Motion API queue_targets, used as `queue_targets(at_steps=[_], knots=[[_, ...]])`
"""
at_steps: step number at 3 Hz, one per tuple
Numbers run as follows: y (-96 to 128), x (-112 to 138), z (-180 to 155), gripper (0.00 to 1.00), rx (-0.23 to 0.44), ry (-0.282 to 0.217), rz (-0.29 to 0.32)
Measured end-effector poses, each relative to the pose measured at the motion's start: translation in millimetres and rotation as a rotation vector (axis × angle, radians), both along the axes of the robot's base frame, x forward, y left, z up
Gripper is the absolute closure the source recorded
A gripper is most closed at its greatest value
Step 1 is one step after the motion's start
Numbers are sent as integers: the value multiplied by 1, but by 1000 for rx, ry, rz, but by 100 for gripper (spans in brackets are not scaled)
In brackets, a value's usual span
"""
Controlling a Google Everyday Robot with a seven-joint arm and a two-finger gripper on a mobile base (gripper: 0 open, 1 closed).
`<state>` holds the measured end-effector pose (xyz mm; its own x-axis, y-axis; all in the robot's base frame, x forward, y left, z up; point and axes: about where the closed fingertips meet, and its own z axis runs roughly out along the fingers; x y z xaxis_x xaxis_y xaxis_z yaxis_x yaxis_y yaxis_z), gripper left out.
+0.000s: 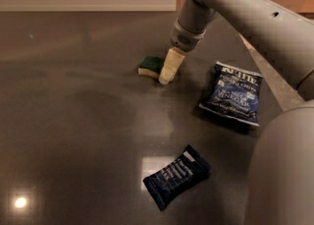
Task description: Move sponge near rxbar blueberry
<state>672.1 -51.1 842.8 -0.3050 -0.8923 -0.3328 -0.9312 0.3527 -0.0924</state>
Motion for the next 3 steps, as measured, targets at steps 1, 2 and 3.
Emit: queue_targets(at_steps=[1, 2, 3], knots=[[16, -4, -15, 18, -8, 25, 14], [22, -7, -19, 41, -5, 27, 26], [22, -12, -12, 64, 9, 18, 40]])
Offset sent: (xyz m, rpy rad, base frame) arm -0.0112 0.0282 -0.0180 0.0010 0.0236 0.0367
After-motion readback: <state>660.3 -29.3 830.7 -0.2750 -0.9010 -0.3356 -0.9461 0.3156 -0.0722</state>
